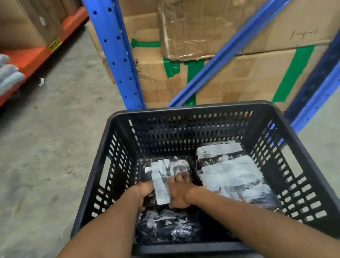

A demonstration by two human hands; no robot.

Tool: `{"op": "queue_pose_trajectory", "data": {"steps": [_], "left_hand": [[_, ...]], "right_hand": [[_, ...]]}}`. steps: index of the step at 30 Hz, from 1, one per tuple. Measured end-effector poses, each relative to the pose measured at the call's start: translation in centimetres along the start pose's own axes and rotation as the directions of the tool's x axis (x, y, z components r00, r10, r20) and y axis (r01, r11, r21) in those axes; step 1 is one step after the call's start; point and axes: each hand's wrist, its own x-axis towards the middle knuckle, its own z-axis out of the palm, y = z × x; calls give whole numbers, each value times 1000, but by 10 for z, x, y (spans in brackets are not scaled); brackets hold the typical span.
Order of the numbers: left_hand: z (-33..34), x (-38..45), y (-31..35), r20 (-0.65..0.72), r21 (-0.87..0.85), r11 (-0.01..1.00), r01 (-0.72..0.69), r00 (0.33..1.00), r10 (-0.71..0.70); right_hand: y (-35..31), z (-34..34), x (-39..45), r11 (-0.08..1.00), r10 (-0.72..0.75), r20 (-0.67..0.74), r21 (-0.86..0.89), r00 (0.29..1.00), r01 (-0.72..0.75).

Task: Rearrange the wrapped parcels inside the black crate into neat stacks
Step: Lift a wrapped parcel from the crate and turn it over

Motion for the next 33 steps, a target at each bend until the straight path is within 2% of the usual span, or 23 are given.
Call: {"op": "queue_pose_trajectory", "data": {"steps": [3,6,9,11,13,15,17,19,21,23,26,30,33], "left_hand": [[-2,-15,3,83,-67,998,19,996,-14],[-13,-29,22,122,-145,984,-105,985,124],[-21,-60,44,9,-156,944,-290,955,295],[-24,-76,48,-55,-140,916,-376,927,372],[-25,-84,51,-38,-235,889,-394,917,396],[-28,-90,53,-14,-357,856,-374,918,395],[-29,-91,51,-61,-366,845,-391,916,398],[-30,-88,39,-100,-310,884,-349,937,334],[-33,-87,23,4,-330,916,-228,970,242],[-38,-89,12,106,-412,899,-148,972,208],[-45,-94,9,135,-551,819,-160,952,277],[-46,-93,5,164,-535,837,-119,957,241],[-43,-84,2,152,-535,842,-60,974,166]], "right_hand": [[2,-7,-7,997,-11,-114,71,993,20],[3,-14,-10,958,24,-179,286,984,28],[1,-23,-16,882,81,-389,457,918,116],[2,-27,-21,821,113,-456,544,883,176],[2,-32,-28,683,150,-442,693,884,231],[0,-38,-36,470,205,-400,841,893,269],[-2,-46,-45,321,234,-368,903,900,285],[1,-56,-55,232,228,-330,932,916,278],[9,-68,-63,195,181,-283,949,942,248],[17,-74,-66,183,130,-262,954,956,236],[24,-74,-63,128,78,-248,963,965,237],[21,-72,-50,60,112,-231,972,966,225],[12,-66,-38,213,219,-175,969,960,128]]}}
